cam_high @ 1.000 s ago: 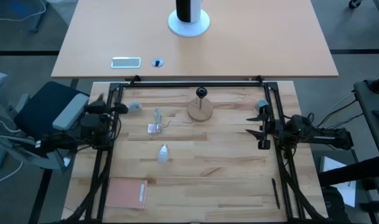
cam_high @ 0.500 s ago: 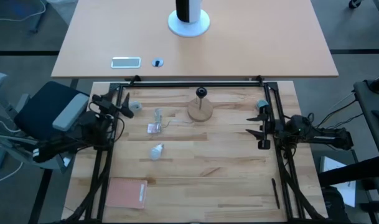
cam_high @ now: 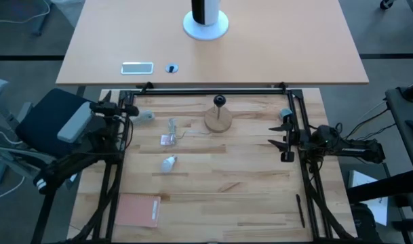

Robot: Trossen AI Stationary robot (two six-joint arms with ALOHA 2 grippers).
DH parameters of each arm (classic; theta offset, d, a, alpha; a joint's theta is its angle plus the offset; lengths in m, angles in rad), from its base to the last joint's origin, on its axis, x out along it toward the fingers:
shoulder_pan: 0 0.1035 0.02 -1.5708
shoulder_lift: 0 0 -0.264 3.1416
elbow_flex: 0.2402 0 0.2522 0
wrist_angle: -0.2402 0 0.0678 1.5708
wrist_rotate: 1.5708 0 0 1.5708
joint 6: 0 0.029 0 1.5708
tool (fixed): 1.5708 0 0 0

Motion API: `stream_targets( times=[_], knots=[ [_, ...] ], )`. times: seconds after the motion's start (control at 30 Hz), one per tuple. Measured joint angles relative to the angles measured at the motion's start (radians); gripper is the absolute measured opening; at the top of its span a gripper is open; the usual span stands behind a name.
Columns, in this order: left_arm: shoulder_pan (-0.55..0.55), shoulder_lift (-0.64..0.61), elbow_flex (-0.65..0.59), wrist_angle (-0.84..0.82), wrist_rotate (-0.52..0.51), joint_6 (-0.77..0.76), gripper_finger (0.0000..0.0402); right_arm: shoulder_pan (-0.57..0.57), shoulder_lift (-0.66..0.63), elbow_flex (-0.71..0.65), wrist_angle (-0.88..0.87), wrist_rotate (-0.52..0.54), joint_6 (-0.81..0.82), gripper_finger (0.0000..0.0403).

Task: Screw lightbulb
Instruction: Return to Home Position

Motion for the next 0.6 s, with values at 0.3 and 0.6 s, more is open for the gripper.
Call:
stream_targets(
  times=[0.3, 0.6],
  knots=[
    [0.204, 0.161, 0.000, 0.007, 0.325, -0.074, 0.0302, 0.000, 0.000, 0.000, 0.000, 0.008, -0.005, 0.0199],
    [0.427, 0.305, -0.001, 0.082, 0.508, -0.164, 0.0302, 0.000, 0.000, 0.000, 0.000, 0.027, -0.012, 0.0199]
  ],
)
